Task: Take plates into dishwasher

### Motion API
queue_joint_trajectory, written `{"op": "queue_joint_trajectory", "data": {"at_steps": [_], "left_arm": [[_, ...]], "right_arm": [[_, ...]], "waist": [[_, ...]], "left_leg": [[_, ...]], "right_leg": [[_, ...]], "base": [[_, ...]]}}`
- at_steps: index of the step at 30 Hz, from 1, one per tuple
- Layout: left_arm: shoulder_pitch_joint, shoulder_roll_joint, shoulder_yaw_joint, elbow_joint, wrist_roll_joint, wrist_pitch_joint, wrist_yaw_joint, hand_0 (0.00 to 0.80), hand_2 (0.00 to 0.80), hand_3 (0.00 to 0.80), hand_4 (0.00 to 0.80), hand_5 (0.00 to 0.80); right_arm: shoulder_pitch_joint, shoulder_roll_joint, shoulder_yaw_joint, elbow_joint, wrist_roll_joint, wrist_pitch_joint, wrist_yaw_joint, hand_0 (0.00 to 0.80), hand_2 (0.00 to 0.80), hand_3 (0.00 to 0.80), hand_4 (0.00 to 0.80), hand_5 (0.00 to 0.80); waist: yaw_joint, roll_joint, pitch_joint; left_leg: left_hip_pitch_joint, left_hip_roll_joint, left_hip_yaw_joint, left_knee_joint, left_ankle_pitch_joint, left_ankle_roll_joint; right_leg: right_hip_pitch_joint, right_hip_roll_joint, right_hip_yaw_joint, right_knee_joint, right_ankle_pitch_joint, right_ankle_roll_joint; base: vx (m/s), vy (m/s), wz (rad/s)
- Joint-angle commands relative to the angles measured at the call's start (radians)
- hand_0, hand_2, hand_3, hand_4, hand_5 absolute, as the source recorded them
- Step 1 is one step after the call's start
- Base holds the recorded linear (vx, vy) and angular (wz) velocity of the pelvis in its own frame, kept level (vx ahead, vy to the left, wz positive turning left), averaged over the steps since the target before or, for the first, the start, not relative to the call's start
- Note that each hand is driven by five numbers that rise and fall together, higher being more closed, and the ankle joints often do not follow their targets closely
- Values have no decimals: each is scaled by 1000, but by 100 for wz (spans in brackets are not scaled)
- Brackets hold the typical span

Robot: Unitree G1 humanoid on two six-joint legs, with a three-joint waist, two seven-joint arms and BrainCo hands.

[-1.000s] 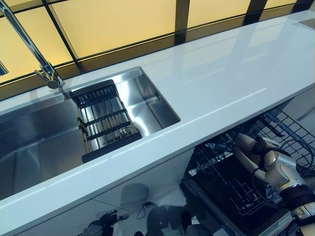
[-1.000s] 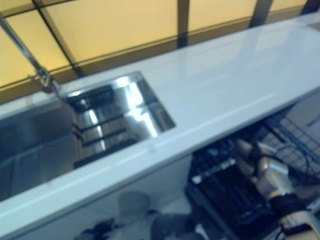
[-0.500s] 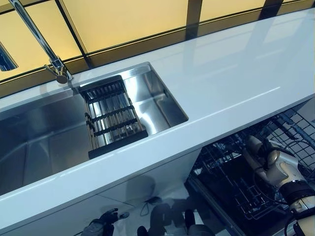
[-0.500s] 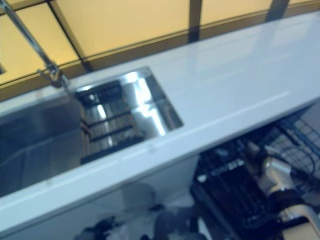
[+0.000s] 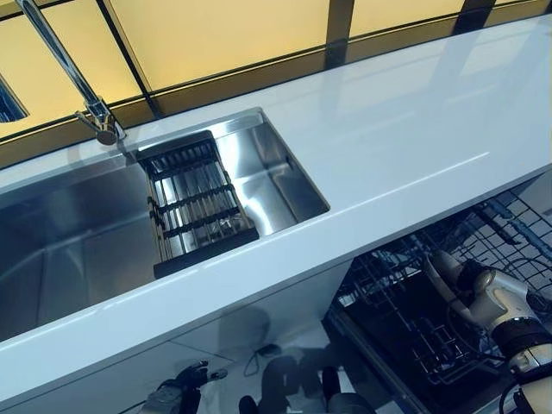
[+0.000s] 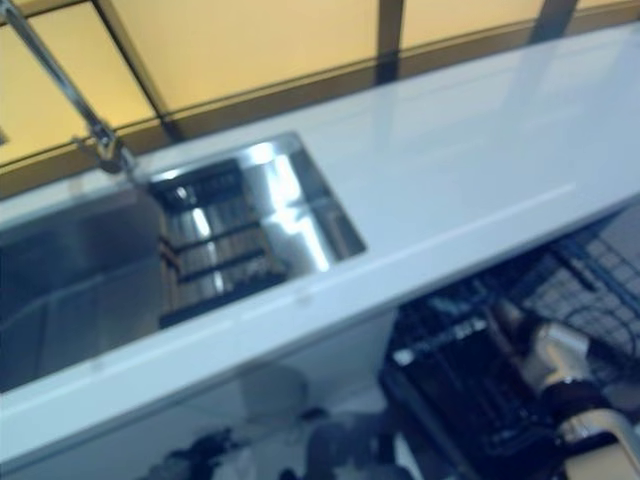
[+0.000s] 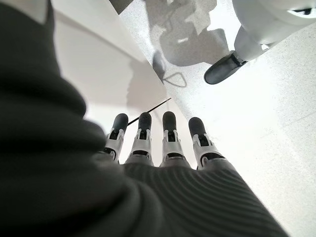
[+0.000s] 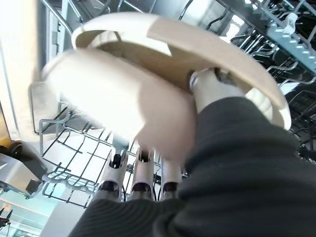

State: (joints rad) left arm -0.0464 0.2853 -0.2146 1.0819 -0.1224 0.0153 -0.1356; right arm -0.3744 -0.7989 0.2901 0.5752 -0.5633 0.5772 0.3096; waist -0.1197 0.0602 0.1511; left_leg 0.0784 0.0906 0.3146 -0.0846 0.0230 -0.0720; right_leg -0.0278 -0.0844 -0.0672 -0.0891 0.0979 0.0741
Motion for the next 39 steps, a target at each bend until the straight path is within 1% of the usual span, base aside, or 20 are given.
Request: {"op": "queue_joint_trajectory", "data": {"at_steps": [1,7,10,13,14,15,17,20,22,25,28,31,33,34,35,38,39], "left_arm": [[-48,62,-25,12,6,7,-4,0,0,0,0,0],[-52,73,-18,20,19,10,-12,0,0,0,0,0],[-51,78,-13,18,23,17,-15,0,0,0,0,0],[-57,84,-9,20,26,28,-10,0,0,0,0,0],[-62,91,-4,23,26,33,-10,0,0,0,0,0],[-63,92,-3,23,27,34,-11,0,0,0,0,0],[-67,98,1,27,28,39,-12,0,0,0,0,0],[-72,109,11,38,29,47,-13,0,0,0,0,0],[-76,114,14,45,29,51,-11,0,0,0,0,0],[-71,123,20,61,31,44,-6,0,0,0,0,0],[-68,126,26,73,31,40,-4,0,0,0,0,0],[-62,125,29,78,34,44,4,0,0,0,0,0],[-56,123,35,91,58,82,30,0,0,0,0,0],[-55,119,43,103,40,123,64,0,0,0,0,0],[-48,118,57,114,24,160,97,0,0,0,0,0],[-37,132,104,151,63,198,138,0,0,0,0,0],[-36,137,107,156,66,201,139,0,0,0,0,0]], "right_arm": [[-118,-15,52,93,12,20,-21,0,0,0,0,0],[-148,-52,41,84,13,25,-5,0,0,0,0,0],[-157,-93,22,56,5,23,26,0,0,0,0,0],[-185,-159,5,16,-9,23,120,0,0,0,0,0],[-208,-195,2,1,-18,20,166,0,0,0,0,0],[-212,-201,2,-1,-18,20,174,0,0,0,0,0],[-237,-240,2,-13,-13,23,226,0,0,0,0,0],[-299,-325,18,-24,56,41,371,0,0,0,0,0],[-340,-361,37,1,90,32,412,0,0,0,0,0],[-393,-409,67,78,143,-5,413,0,0,0,0,0],[-444,-437,93,124,183,-10,385,0,0,0,0,0],[-465,-461,92,141,205,-9,369,0,0,0,0,0],[-464,-480,72,156,229,-3,362,0,0,0,0,0],[-457,-483,65,152,229,-1,366,0,0,0,0,0],[-446,-487,53,156,234,-16,374,0,0,0,0,0],[-402,-493,25,128,251,-25,398,0,0,0,0,0],[-390,-496,13,119,253,-22,405,0,0,0,0,0]], "waist": [[19,-85,-12],[20,-96,-12],[14,-106,-14],[7,-124,-13],[3,-134,-13],[2,-135,-13],[-3,-145,-15],[-13,-166,-23],[-17,-175,-29],[-17,-190,-39],[-16,-196,-51],[-17,-199,-61],[-18,-200,-69],[-18,-199,-67],[-16,-198,-69],[-9,-199,-73],[-8,-201,-77]], "left_leg": [[52,-22,-46,7,-92,41],[58,-22,-48,7,-93,41],[63,-20,-44,7,-93,42],[70,-17,-37,7,-93,42],[73,-15,-32,8,-93,41],[74,-14,-31,9,-94,42],[79,-13,-27,9,-95,43],[87,-9,-17,9,-95,43],[91,-8,-12,9,-96,44],[98,-5,-3,10,-99,45],[99,-4,1,9,-99,43],[100,-2,3,10,-100,43],[102,2,10,13,-102,43],[108,4,9,18,-108,43],[110,5,11,19,-109,43],[107,10,1,20,-100,44],[102,10,-3,20,-96,43]], "right_leg": [[-5,-24,-2,2,-10,79],[-2,-23,2,2,-6,80],[-1,-22,6,4,-4,82],[0,-19,13,5,0,84],[1,-18,16,7,3,86],[1,-18,16,7,3,86],[2,-15,20,8,5,88],[7,-9,30,8,8,90],[8,-6,33,8,9,91],[13,-2,36,6,11,91],[16,1,41,3,12,91],[17,3,44,4,10,91],[21,1,41,7,5,90],[29,-1,35,10,-1,90],[32,-4,25,13,-4,90],[41,-7,8,42,-24,83],[36,-6,11,48,-27,81]], "base": [[0,0,0],[0,0,0],[0,0,0],[0,0,0],[0,0,0],[0,0,0],[9,-5,-3],[29,-13,-7],[38,-15,-5],[36,-22,-4],[32,-6,-5],[26,-11,-11],[18,-10,-5],[0,0,0],[0,0,0],[-42,-65,-1],[-50,-128,-1]]}}
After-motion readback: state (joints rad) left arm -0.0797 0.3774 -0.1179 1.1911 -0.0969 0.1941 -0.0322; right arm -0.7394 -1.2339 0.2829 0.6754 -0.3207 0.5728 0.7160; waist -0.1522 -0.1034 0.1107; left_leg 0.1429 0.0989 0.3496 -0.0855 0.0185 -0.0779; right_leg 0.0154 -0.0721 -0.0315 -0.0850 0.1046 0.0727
